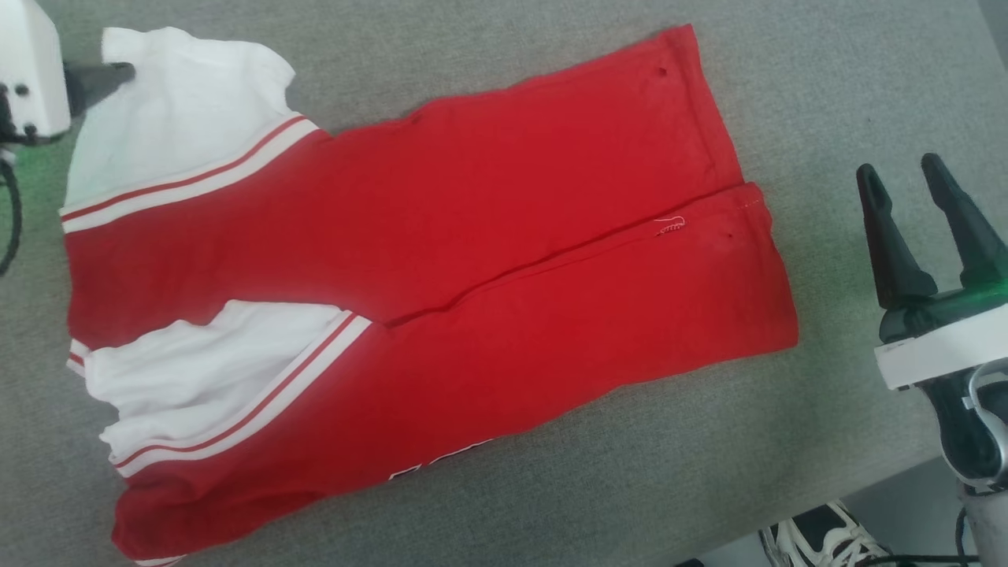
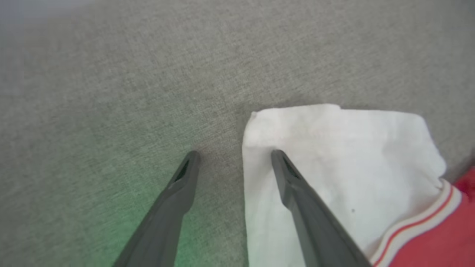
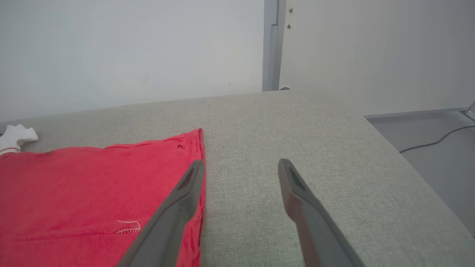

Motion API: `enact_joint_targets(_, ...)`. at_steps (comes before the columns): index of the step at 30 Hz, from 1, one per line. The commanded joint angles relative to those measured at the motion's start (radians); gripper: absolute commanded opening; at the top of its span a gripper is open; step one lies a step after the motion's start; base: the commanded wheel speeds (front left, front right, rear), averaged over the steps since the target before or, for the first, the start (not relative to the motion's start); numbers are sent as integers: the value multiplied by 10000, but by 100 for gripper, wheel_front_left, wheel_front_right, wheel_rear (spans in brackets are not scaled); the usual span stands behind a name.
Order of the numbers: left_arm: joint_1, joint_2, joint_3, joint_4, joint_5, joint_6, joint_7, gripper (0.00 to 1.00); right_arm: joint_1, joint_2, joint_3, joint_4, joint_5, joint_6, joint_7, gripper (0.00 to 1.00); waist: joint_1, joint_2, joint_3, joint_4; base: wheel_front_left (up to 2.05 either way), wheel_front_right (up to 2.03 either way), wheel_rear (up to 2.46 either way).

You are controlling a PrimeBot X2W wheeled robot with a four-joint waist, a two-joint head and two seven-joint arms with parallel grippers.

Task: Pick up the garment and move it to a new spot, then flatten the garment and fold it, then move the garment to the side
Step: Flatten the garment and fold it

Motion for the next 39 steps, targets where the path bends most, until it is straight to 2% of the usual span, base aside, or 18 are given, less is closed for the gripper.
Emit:
enact_joint_targets(1,313,-206,-54,-39,-472,-81,558,100,-170,-32,46,49,55,3,-37,100,0,0,77,-16,0,0,0)
enact_joint_targets(2,330,-307,44,-102,-714,-100,859,92,-227,-64,80,81,94,3,-22,100,0,0,104,0,0,0,0)
enact_joint_targets(3,297,-363,91,-234,-889,-114,1056,78,-322,-126,144,114,106,3,41,100,0,0,131,22,0,0,0)
enact_joint_targets(5,184,-352,84,-455,-889,-128,1164,13,-584,-265,282,162,154,4,172,100,0,0,200,86,0,0,0)
enact_joint_targets(6,150,-346,67,-553,-883,-131,1182,0,-762,-353,364,179,170,4,258,100,0,0,234,128,0,0,0)
enact_joint_targets(10,28,-354,17,-844,-815,-127,1128,0,-1415,-640,731,300,267,4,710,100,0,0,340,257,0,0,0)
enact_joint_targets(15,-187,-464,-4,-1171,-683,-109,708,0,-2974,-1174,1664,885,609,4,1978,100,0,0,548,574,0,0,0)
enact_joint_targets(24,-339,-847,-230,-1885,-699,-111,175,0,-6081,-1857,3367,3257,1751,5,5403,100,0,0,939,1440,0,0,0)
enact_joint_targets(31,-262,-1133,-511,-2233,-835,-104,-162,0,-7072,-2006,4371,4536,2533,2,7636,100,0,0,1014,1883,0,0,0)
enact_joint_targets(32,-238,-1170,-533,-2278,-850,-104,-274,0,-7135,-2017,4412,4575,2622,5,7717,76,0,0,985,1922,0,0,0)
enact_joint_targets(33,-221,-1202,-550,-2324,-872,-104,-365,0,-7211,-2016,4412,4614,2695,4,7701,42,0,0,957,1950,0,0,0)
enact_joint_targets(34,-221,-1224,-561,-2381,-867,-104,-487,0,-7279,-2031,4411,4649,2706,4,7609,3,0,0,916,1981,0,0,0)
enact_joint_targets(35,-211,-1259,-572,-2437,-848,-104,-654,0,-7287,-2083,4439,4665,2652,4,7465,0,0,0,838,2029,0,0,0)
enact_joint_targets(39,-203,-1279,-517,-2782,-941,-105,-1469,0,-7122,-2300,4263,4654,2825,2,6565,0,0,0,347,2271,0,0,0)
